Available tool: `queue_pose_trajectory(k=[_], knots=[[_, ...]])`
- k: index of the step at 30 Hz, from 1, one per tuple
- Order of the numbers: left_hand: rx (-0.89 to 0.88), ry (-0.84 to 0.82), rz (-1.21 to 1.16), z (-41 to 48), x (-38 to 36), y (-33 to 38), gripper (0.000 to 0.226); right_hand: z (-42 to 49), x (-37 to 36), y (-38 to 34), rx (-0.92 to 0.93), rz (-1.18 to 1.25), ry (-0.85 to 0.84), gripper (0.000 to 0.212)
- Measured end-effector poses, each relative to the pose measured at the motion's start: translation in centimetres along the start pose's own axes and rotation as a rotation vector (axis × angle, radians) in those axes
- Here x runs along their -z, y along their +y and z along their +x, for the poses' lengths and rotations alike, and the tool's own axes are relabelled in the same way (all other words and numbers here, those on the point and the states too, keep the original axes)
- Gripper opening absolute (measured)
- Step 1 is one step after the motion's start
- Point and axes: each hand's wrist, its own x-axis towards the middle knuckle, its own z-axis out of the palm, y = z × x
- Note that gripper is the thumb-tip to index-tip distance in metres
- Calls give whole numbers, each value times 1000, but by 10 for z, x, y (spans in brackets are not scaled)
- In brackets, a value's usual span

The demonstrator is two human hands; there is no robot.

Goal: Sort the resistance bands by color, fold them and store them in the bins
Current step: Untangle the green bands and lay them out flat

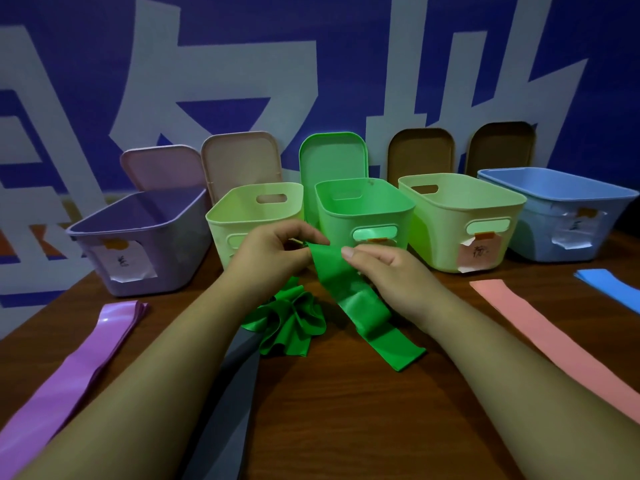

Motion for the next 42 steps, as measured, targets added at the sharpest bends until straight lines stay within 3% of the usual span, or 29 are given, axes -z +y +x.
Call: queue_pose_trajectory(k=[3,8,14,20,27,35,42], knots=[[-12,5,35,2,-3,0,13,3,1,1,20,-32,40,52],[-29,-7,61,5,-3,-1,30,10,1,7,54,-23,72,26],[6,-113,-155,1,-3,2,43,10,2,8,78,-54,105,28],[-14,0,-155,2,-6,3,18,8,6,6,85,-108,115,31],[-69,114,-202,2,-8,10,15,4,2,5,92,-89,96,17],[-153,99,-225,4,-11,12,15,7,0,-1,212,11,124,24],[-185,90,-186,5,-16,10,14,5,-1,-2,251,-1,164,11]])
